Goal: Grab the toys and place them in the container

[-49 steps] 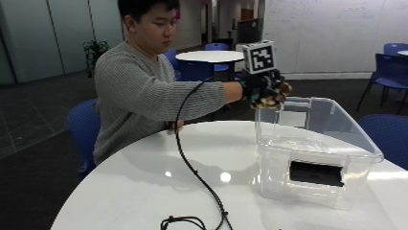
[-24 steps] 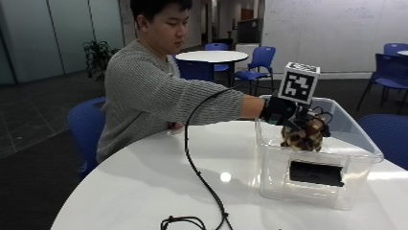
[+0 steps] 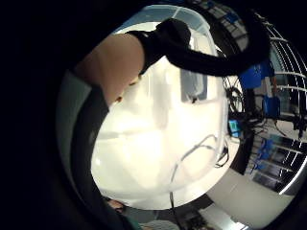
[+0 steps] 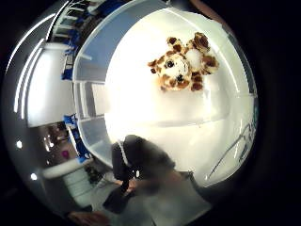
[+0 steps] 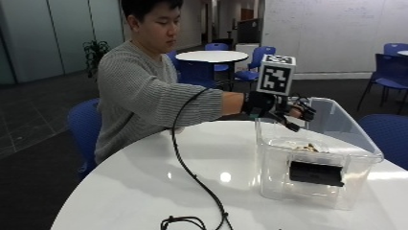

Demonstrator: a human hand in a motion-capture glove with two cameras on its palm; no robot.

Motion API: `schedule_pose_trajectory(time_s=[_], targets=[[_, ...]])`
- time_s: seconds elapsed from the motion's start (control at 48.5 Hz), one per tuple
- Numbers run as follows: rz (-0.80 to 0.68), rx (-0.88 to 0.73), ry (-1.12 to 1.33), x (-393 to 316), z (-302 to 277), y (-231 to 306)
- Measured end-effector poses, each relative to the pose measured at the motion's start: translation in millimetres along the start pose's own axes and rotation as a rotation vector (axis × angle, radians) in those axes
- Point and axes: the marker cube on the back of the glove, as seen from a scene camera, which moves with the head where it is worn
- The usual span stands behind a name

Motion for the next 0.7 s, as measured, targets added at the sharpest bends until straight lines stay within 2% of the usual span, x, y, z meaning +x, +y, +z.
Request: schedule_pose_trajectory(time_s=[0.124, 0.165, 0.268, 0.392, 0.536, 0.701], targets=[[-0.024, 0.096, -0.149, 34, -36, 64], [-0.073, 0.121, -0.19, 47, -43, 99], [-0.296, 0.18, -0.122, 33, -20, 197], [-0.342, 0.249, -0.047, 32, 6, 298], [-0.282, 0.294, -0.022, 34, 25, 347], [-0.318, 0.293, -0.034, 25, 44, 380]])
